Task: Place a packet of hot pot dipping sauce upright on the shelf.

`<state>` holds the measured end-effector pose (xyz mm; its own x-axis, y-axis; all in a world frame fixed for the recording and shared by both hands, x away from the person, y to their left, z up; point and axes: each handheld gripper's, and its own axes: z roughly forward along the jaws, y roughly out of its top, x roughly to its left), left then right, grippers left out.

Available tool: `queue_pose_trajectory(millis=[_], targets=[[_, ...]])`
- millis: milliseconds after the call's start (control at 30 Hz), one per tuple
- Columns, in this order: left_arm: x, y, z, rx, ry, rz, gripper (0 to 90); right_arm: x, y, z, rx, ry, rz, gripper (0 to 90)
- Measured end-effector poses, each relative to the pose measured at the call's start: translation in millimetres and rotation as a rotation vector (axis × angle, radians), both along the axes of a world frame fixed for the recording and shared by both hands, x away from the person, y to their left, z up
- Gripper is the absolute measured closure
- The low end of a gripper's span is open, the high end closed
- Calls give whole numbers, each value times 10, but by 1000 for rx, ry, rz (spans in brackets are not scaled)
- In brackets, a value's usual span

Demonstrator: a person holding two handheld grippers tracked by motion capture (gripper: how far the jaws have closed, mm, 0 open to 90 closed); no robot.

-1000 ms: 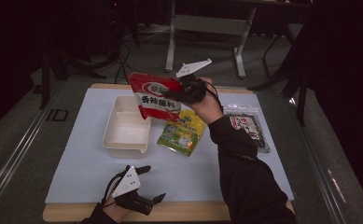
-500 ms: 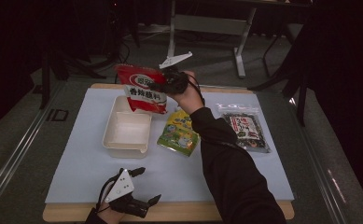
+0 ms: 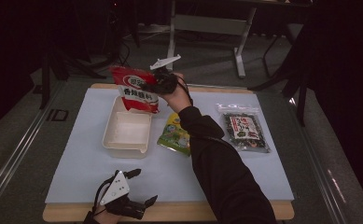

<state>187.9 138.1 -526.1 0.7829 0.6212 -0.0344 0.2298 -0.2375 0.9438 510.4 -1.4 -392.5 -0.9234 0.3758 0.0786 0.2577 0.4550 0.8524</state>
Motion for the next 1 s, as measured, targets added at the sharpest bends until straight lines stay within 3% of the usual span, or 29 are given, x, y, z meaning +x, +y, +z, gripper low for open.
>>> queue_pose_trajectory(millis=[333,533,767,867,1000], targets=[[-18,20,1,5,4,5,20,39,209,-92,20,-1,1,900],[-25,16,-4,11,3,2,20,35,321,-201,-10,-6,1,900],[-19,-1,-18,20,6,-7,20,59,318,-324,-2,32,-13,897],[-19,-7,-22,29,7,-11,20,69,293,-333,19,51,-15,800],[-15,-17,-32,32,12,-17,20,57,257,-329,-29,58,-22,748]])
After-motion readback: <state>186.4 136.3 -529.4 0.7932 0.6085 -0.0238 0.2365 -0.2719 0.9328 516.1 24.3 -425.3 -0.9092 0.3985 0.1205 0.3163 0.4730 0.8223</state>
